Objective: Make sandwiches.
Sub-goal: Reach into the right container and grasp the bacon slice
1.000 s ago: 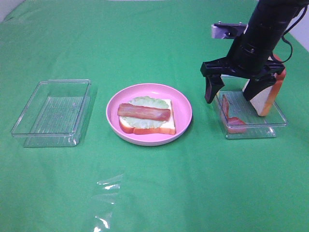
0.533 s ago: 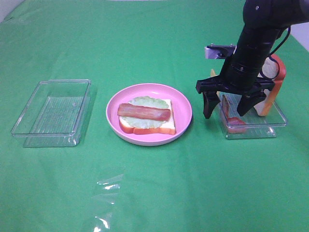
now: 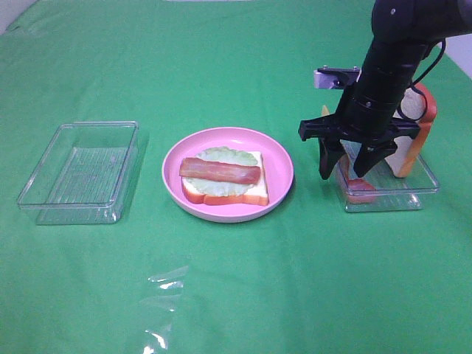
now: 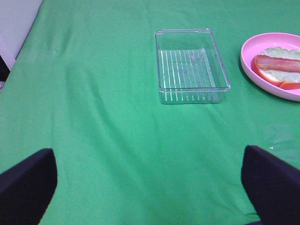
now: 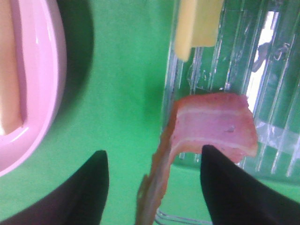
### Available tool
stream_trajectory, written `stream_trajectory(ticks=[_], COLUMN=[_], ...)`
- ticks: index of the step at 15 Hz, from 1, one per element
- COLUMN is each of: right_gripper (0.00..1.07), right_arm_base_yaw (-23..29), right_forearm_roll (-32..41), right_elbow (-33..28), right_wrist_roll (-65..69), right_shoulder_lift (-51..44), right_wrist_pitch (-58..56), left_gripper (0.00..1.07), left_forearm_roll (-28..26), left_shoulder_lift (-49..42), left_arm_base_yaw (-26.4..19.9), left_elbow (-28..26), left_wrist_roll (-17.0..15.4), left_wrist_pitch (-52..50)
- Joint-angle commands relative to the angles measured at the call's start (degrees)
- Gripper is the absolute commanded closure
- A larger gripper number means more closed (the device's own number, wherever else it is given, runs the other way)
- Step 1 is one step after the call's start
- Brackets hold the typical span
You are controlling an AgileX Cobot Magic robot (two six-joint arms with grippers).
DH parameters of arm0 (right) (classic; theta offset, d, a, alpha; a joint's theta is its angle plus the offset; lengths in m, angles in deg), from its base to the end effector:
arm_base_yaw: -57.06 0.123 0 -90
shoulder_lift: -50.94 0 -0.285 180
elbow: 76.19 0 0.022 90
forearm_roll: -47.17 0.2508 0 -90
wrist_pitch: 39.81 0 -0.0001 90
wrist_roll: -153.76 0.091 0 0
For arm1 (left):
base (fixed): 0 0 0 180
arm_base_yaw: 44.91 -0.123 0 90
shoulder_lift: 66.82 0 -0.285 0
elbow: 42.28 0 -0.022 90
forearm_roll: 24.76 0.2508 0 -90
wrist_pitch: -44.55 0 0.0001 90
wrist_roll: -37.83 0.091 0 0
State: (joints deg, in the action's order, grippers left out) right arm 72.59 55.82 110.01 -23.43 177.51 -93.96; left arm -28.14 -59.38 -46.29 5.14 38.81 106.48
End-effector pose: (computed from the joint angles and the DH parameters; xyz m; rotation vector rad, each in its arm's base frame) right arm 0.3885 0.1195 0.1542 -0.2130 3.0526 0.2147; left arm -0.0089 -0.0050 0.2813 -0.0028 2.0373 -0.0446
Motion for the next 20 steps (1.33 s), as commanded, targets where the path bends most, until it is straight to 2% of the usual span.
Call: stream_trajectory(ticks=[1,2,6,9,13,20], right_gripper=[0.61,0.66,0.76,0.97,1.03,1.03], right_arm_base_yaw=[-0.1,-0.1,-0.1,-0.1,-0.1,-0.1], right_forearm_roll=[0.1,0.1,0.1,0.1,0.1,0.1], right_elbow=[0.2,0.2,0.2,0.2,0.2,0.2], right_wrist_roll=[0.6,0.6,0.6,0.9,1.0,3.6], right_shoulder_lift=[-0.5,-0.5,-0.5,-0.5,-0.5,-0.5], right_wrist_pitch=[0.8,0.7,0.9,1.8,1.8,1.0], left_gripper=[0.06,0.06,0.06,0.06,0.06,0.06], left_forearm_roll=[-0.3,-0.3,-0.3,-0.3,-0.3,-0.3], left_shoulder_lift=[-1.0,-1.0,-1.0,-1.0,-1.0,-1.0], left_arm_base_yaw=[-0.2,-0.2,-0.2,-0.2,-0.2,-0.2], left_elbow=[0.2,0.2,0.2,0.2,0.2,0.2], left_wrist_roll=[-0.2,-0.2,-0.2,-0.2,-0.2,-0.2], left_wrist_pitch=[-0.1,-0.1,-0.1,-0.1,-0.1,-0.1])
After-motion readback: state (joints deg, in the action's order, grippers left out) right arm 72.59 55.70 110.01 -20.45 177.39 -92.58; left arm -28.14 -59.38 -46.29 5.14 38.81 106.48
